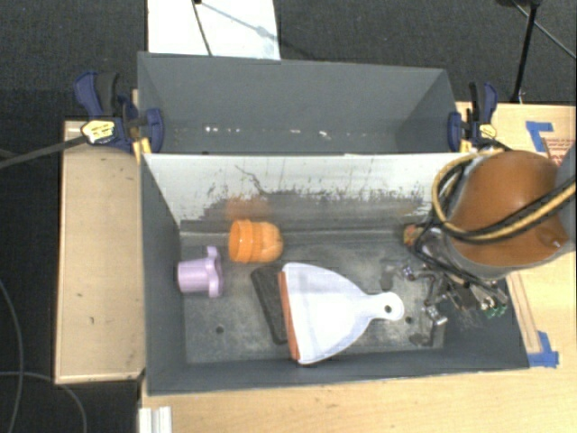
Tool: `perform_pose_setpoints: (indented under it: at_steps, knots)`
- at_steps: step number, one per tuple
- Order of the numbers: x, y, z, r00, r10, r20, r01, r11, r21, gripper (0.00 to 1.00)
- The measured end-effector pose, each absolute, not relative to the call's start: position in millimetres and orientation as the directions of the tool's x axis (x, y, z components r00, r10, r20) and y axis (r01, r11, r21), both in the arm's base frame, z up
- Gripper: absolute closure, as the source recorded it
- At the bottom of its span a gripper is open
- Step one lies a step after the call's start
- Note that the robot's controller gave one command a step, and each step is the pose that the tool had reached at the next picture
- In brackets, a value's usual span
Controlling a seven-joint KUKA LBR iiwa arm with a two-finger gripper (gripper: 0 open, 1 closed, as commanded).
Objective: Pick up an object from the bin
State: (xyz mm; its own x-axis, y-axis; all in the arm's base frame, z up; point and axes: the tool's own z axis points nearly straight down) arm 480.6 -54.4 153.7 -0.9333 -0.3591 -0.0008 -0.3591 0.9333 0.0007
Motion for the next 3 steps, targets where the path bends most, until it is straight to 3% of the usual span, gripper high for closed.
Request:
perform_pose_setpoints:
  at_steps: [1, 2, 3]
  knots:
    - [480.5, -39.5, 102.8, -0.865, -0.502, -0.008, -0.501, 0.865, -0.005, 0.00]
    - [485.8, -27.8, 70.4, -0.874, -0.486, -0.002, -0.486, 0.874, 0.000, 1.00]
    - [485.8, -27.8, 70.4, -0.874, -0.486, -0.002, -0.486, 0.874, 0.000, 1.00]
